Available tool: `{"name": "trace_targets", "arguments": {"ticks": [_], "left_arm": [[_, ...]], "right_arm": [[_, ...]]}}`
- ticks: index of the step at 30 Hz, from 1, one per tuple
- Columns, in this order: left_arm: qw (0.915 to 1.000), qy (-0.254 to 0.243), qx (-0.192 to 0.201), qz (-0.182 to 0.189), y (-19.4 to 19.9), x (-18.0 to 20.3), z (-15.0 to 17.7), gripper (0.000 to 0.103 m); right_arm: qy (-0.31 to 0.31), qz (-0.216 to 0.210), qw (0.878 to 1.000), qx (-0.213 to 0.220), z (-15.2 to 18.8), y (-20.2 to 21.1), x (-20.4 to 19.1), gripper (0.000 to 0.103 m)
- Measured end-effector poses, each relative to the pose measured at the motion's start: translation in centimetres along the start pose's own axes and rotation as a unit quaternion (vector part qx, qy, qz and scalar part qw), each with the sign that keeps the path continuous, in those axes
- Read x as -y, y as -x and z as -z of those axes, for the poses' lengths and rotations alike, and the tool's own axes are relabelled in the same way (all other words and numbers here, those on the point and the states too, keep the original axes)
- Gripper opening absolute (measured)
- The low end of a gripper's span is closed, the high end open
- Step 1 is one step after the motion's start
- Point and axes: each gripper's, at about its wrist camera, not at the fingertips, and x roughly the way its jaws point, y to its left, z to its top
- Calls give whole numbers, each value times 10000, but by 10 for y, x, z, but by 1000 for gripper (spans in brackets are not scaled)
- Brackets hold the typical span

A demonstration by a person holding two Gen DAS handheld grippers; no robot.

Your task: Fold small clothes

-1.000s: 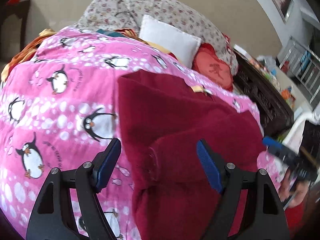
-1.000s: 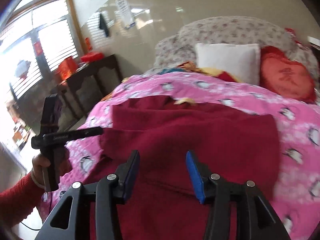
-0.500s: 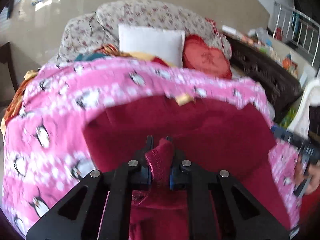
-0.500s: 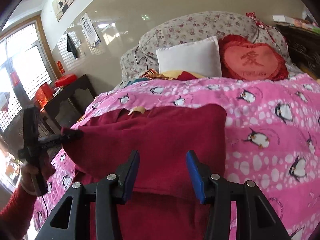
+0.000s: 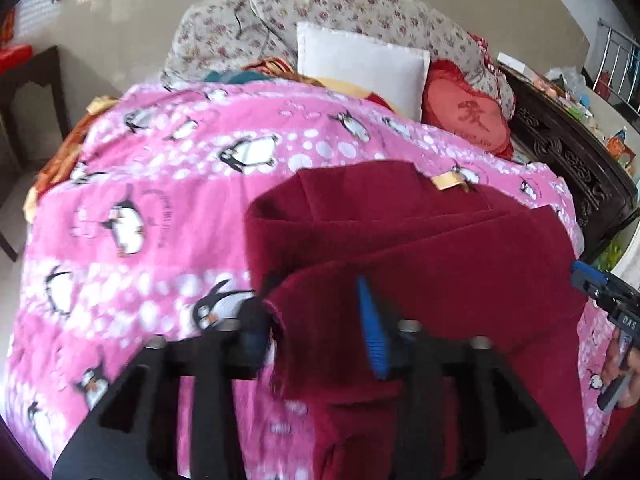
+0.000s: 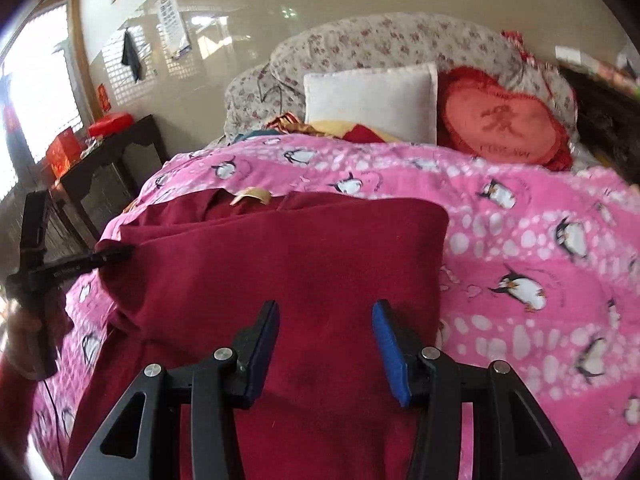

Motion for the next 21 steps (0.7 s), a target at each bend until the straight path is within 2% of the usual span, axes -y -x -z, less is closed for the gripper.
{"name": "trace_targets", "arguments": {"ticks": [3, 5, 7, 9, 12, 14, 17, 21], "left_arm": [[9993, 44, 379, -16, 28, 3, 10, 60], [9981, 39, 602, 116, 40, 7, 20, 67], [9983, 27, 559, 132, 35, 13, 25, 67], [9993, 18, 366, 14, 19, 17, 30, 67], [9994, 84, -28, -332, -14, 13, 37, 67], [9992, 199, -155, -316, -25, 7, 41, 67], [9991, 381, -144, -150, -17, 2, 46, 67], [9993, 336, -46, -148, 2, 7, 55, 67]], "right_arm": [[271, 148, 9995, 14, 8, 16, -11, 47], [308, 208, 9993, -9, 13, 19, -14, 47], [325, 299, 9989, -159, 20, 12, -13, 47], [294, 576, 9972, -366, 27, -1, -8, 46], [209, 489, 9976, -442, 34, -13, 0, 47], [232, 468, 9978, -410, 34, -7, -1, 47], [297, 563, 9973, -363, 36, 9, -5, 47], [317, 696, 9963, -403, 43, 15, -8, 47]]}}
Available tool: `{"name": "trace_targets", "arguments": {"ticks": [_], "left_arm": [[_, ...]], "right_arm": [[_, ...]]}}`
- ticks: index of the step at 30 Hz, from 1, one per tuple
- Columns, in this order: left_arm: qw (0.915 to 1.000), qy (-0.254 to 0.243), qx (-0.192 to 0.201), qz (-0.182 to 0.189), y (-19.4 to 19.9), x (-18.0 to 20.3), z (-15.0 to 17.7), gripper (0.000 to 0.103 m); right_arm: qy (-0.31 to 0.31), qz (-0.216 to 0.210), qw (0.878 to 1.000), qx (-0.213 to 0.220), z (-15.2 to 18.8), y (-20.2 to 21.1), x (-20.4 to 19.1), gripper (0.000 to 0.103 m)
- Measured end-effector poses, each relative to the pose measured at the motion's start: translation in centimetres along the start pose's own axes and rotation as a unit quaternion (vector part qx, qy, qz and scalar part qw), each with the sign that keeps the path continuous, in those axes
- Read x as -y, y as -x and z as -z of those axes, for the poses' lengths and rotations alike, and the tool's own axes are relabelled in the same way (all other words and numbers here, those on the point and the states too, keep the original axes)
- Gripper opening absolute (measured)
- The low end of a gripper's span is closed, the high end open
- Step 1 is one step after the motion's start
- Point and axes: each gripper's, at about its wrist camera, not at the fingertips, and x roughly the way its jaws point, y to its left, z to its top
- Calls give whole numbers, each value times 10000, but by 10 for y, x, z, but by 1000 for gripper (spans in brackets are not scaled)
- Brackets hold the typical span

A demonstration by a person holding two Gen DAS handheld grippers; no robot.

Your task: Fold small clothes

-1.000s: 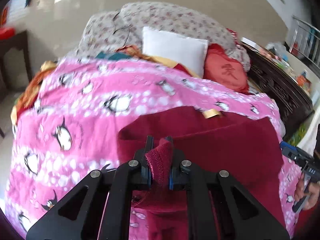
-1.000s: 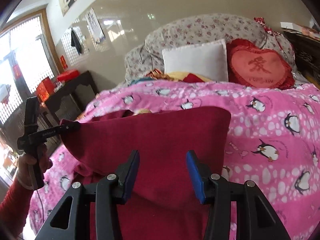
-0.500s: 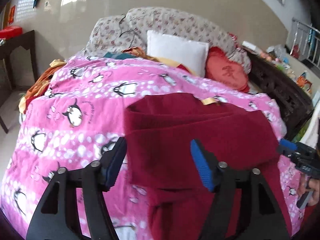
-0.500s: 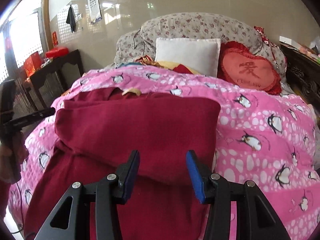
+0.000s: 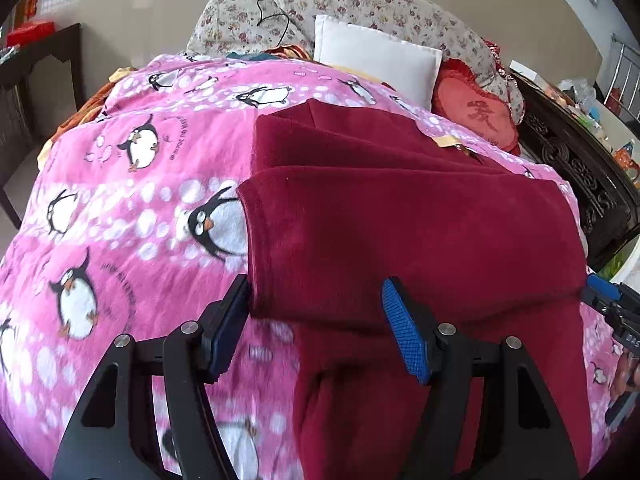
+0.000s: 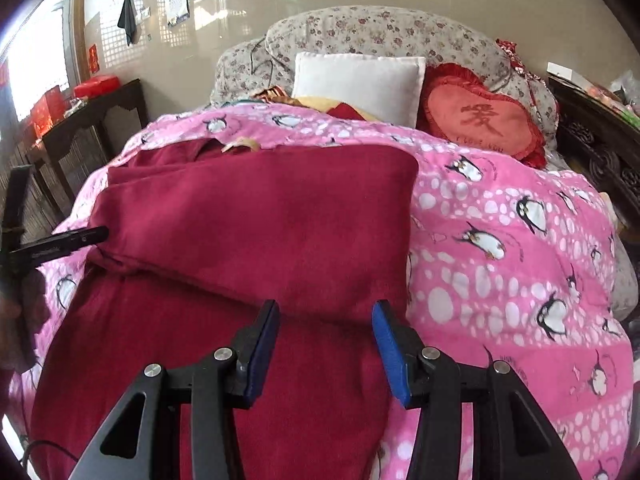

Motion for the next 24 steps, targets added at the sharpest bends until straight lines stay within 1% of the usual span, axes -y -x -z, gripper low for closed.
{"name": "trace_targets", "arguments": {"ticks": [2, 4, 5, 6, 8, 12, 15, 17, 20, 22, 23, 24], "left_arm": [[10000, -2, -50, 4, 6, 3, 6, 67], [10000, 13, -76, 54, 15, 5, 13, 67], [9999, 30, -86, 111, 22, 6, 17, 67], [9998, 43, -88, 160, 29, 7, 21, 67], [9997, 8, -12, 233, 50, 11, 32, 67], [9995, -215, 113, 215, 84, 21, 52, 67], [9990, -193, 111, 385, 105, 24, 69, 68], [9986, -146, 12, 501, 116, 27, 83, 71], [9981, -145, -127, 586, 125, 31, 104, 71], [9979, -139, -238, 583, 129, 33, 120, 71], [9976, -136, -367, 575, 129, 33, 130, 71], [9974, -149, -428, 568, 130, 32, 135, 71]], "right_arm": [[-16, 101, 9999, -96, 4, -9, 0, 46], [69, 222, 9993, -294, 8, -22, -1, 47], [92, 259, 9990, -361, 11, -24, -3, 47], [81, 255, 9991, -341, 13, -21, -4, 47], [60, 164, 9997, -171, 19, -2, -7, 47], [91, 205, 9997, 10, 31, 35, -13, 47], [48, 79, 9999, 82, 43, 66, -15, 47], [53, -27, 9999, 83, 56, 88, -18, 47], [76, -94, 9999, 45, 77, 111, -20, 47], [-12, -283, 9996, -39, 98, 125, -18, 47], [-79, -368, 9993, -86, 109, 130, -16, 47], [-162, -464, 9986, -171, 124, 136, -13, 48]]}}
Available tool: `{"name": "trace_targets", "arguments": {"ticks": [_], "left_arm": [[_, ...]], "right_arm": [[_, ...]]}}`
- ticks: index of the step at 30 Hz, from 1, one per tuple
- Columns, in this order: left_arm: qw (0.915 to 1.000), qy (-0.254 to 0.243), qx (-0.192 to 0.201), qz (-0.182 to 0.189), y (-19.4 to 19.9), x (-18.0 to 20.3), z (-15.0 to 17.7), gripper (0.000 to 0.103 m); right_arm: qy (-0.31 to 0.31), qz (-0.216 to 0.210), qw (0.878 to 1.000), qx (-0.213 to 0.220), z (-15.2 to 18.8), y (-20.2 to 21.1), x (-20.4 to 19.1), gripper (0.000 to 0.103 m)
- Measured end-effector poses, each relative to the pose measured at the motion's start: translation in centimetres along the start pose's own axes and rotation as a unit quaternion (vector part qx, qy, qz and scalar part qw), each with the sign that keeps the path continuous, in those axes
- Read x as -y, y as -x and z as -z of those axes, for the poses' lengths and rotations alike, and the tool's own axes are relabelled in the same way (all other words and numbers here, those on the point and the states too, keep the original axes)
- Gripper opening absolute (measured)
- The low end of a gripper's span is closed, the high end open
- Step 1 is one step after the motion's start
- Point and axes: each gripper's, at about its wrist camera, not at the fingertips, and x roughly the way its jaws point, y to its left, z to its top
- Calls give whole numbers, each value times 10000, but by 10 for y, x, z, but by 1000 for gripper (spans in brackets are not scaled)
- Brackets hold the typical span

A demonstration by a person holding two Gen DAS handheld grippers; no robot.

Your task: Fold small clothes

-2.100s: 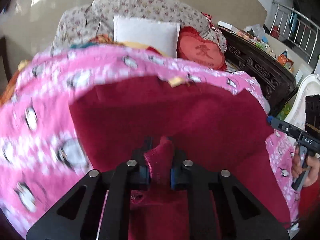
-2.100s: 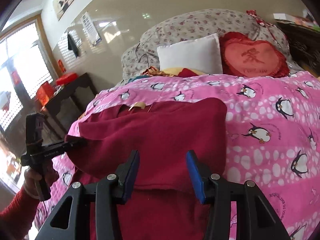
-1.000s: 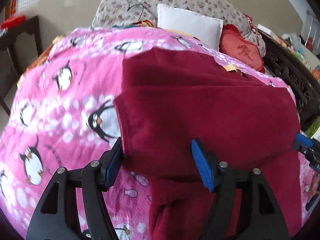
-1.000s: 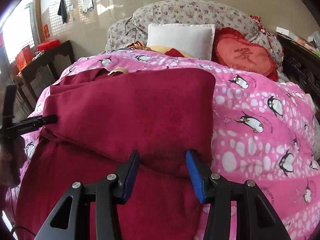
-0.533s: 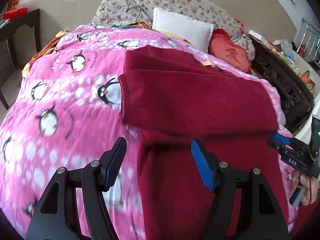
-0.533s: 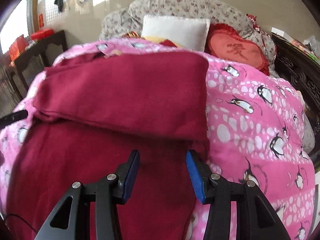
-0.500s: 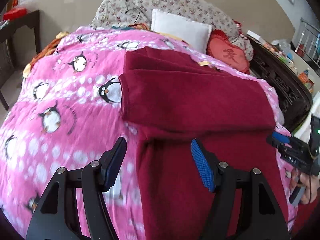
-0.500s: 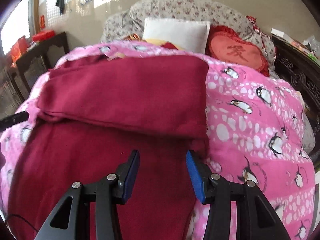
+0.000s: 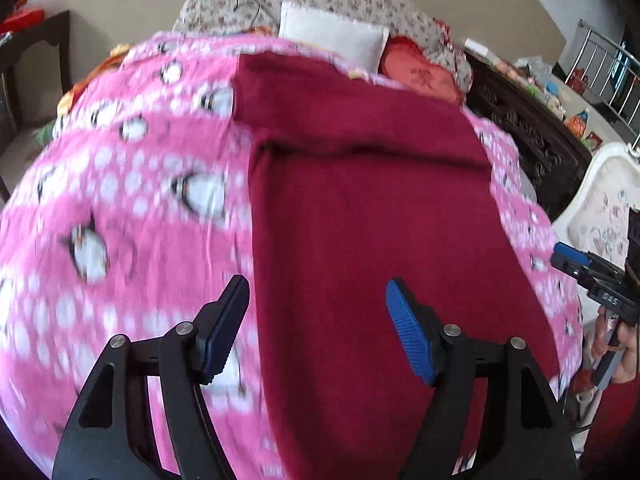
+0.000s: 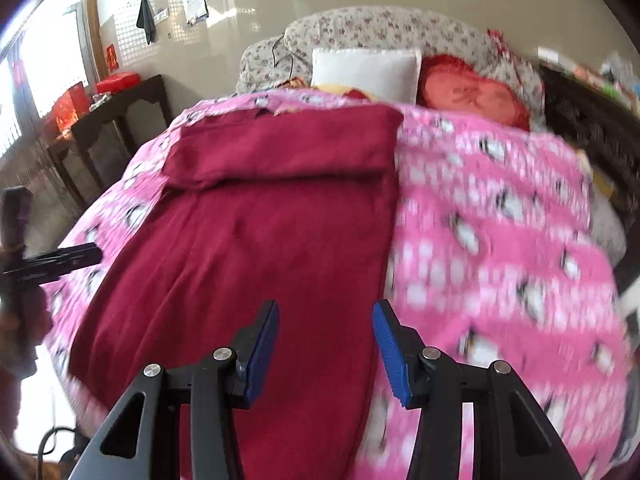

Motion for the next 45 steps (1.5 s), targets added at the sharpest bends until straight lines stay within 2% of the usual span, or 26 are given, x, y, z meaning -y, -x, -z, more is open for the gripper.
{"name": "trace_targets", "arguments": {"ticks": [4, 9, 13, 20, 23, 27, 33, 35, 37, 40, 43, 45], "left_arm": [[9996, 8, -267, -125, -2, -4, 28, 71], [9987, 166, -488, -54, -9, -8, 46, 71], [9987, 274, -430, -25, -9, -7, 51, 73], [9987, 354, -372, -49, -9, -7, 60, 76], [9991, 195, -347, -131, -8, -2, 67, 79], [9975, -360, -343, -508, -9, 14, 77, 81], [9964, -561, -218, -602, -11, 20, 87, 89], [9965, -560, -313, -530, -10, 20, 87, 94], [9968, -549, -412, -414, -10, 21, 88, 101], [9975, -422, -495, -261, -8, 21, 89, 102], [9991, -52, -414, -72, -4, 13, 87, 102], [9988, 275, -384, 94, -2, 6, 84, 102]], "right_arm": [[-230, -280, 9987, -358, 46, 8, 10, 48], [-519, -365, 9965, -547, 77, 3, 17, 49], [-823, -668, 9934, -433, 85, 0, 21, 50], [-829, -780, 9930, -306, 87, 2, 19, 54], [-916, -893, 9914, -287, 92, 4, 25, 57], [-1064, -1079, 9882, -231, 99, 8, 31, 58], [-969, -1227, 9875, -177, 106, 10, 29, 63], [-907, -1268, 9876, -170, 106, 10, 28, 68], [-852, -1307, 9876, -150, 106, 9, 25, 69], [-861, -1397, 9864, -53, 105, 7, 26, 69], [-1024, -1877, 9768, 70, 104, 3, 27, 66], [-1111, -2144, 9704, -1, 104, -5, 25, 64]]}}
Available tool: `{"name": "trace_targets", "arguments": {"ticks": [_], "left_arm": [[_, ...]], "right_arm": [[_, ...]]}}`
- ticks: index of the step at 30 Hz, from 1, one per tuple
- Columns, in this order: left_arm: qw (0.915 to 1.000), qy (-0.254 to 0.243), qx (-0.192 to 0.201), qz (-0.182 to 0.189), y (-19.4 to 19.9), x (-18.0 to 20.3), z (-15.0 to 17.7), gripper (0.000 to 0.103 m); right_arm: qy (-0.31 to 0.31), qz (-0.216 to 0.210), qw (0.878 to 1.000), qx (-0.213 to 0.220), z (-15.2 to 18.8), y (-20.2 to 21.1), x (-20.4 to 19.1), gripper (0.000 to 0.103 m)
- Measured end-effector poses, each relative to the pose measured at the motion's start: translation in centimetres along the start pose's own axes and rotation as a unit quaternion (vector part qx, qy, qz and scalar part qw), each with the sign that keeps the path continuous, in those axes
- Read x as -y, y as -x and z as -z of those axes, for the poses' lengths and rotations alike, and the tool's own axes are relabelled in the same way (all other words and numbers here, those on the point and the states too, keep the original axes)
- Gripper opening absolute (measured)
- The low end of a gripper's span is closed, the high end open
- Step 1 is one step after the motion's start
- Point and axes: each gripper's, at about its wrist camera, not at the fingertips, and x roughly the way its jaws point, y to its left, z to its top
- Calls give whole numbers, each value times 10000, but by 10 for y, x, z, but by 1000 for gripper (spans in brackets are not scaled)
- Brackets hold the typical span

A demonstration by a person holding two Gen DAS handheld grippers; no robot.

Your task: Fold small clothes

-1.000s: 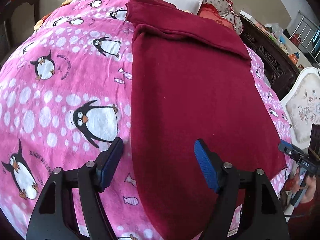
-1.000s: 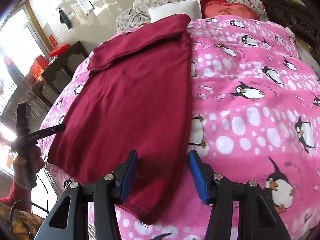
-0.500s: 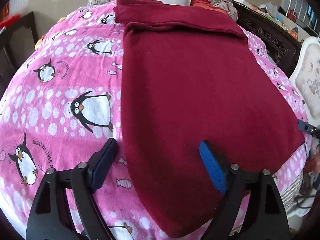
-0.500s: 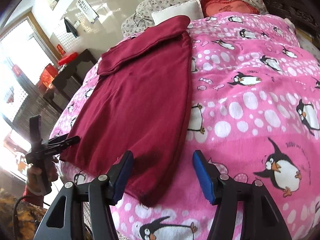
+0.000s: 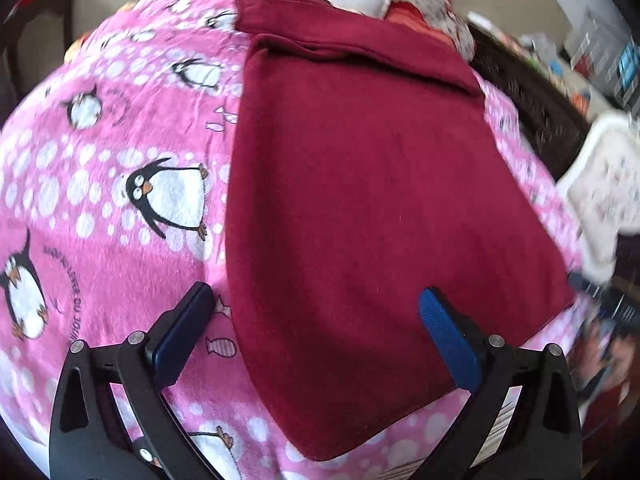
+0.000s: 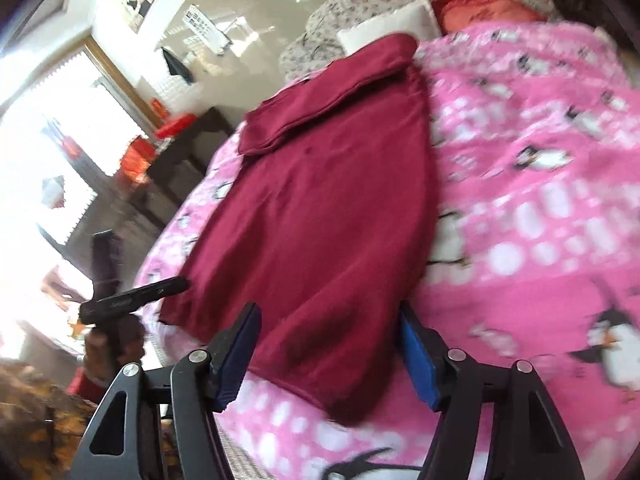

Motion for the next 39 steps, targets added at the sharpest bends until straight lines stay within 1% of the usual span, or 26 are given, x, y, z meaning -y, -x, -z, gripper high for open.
{"name": "trace_targets", "arguments": {"ticks": [1, 2, 3, 5, 6, 7, 8, 9, 11, 12, 13, 14, 16, 18, 20, 22, 25, 29, 31, 32, 35, 36, 37, 38, 39], "left_arm": [[9999, 134, -17, 78, 0, -3, -2, 102], [9997, 196, -44, 128, 0, -4, -4, 102], [9996, 214, -62, 155, 0, -3, -6, 102], [9995, 190, -96, 246, 1, -3, -6, 102], [9994, 184, -87, 293, 2, -3, -5, 102], [9992, 187, -68, 350, 4, -4, -5, 95], [9990, 206, -56, 394, 6, -5, -4, 79], [9989, 233, -66, 410, 7, -7, -3, 72], [9983, 341, -120, 464, 9, -14, -4, 41], [9976, 401, -175, 533, 8, -17, -4, 34], [9967, 466, -235, 622, 7, -21, -5, 24], [9952, 544, -325, 751, 6, -25, -6, 16], [9939, 605, -360, 850, 7, -28, -5, 15], [9946, 529, -346, 821, 9, -27, -5, 13], [9942, 466, -349, 904, 14, -25, -9, 11], [9939, 407, -344, 970, 18, -24, -16, 11], [9937, 270, -147, 1081, 32, -22, -39, 11], [9921, 161, 170, 1234, 48, -18, -85, 11], [9915, 130, 330, 1255, 50, -18, -112, 11], [9913, 132, 429, 1236, 50, -19, -131, 11], [9909, 227, 589, 1190, 40, -23, -177, 11], [9907, 274, 607, 1183, 34, -24, -193, 11], [9909, 289, 602, 1170, 26, -25, -213, 11], [9917, 293, 617, 1093, 18, -26, -229, 11], [9926, 291, 637, 994, 11, -26, -239, 11]], "right_arm": [[0, 5, 10000, 4, 1, -3, -1, 57], [20, 19, 10000, 13, 1, -7, -2, 47], [19, -38, 10000, -27, 1, -11, -2, 43], [29, -157, 9999, -31, 1, -16, -5, 26], [54, -209, 9998, 4, 1, -18, -8, 23], [58, -251, 9997, 25, 2, -19, -10, 19], [45, -326, 9994, 45, 2, -21, -12, 18], [30, -405, 9992, 51, 1, -22, -14, 17], [20, -586, 9982, 80, -3, -21, -17, 16], [22, -723, 9973, 115, -7, -19, -19, 16], [40, -795, 9967, 146, -11, -17, -21, 16], [84, -842, 9962, 208, -18, -14, -24, 16], [139, -874, 9956, 300, -26, -9, -28, 16], [181, -932, 9947, 387, -33, -3, -31, 16], [265, -960, 9938, 497, -43, 0, -36, 16], [312, -998, 9929, 571, -53, 3, -37, 16], [509, -1013, 9912, 677, -78, 1, -44, 16], [718, -1036, 9885, 830, -121, -2, -49, 16], [753, -967, 9884, 900, -149, -9, -49, 16], [723, -994, 9880, 940, -168, -15, -47, 16], [647, -828, 9887, 1068, -208, -28, -40, 16], [588, -827, 9889, 1085, -227, -37, -35, 16], [598, -740, 9895, 1085, -240, -44, -33, 15], [606, -549, 9906, 1098, -256, -54, -30, 15], [566, -469, 9912, 1100, -268, -60, -25, 15]]}}
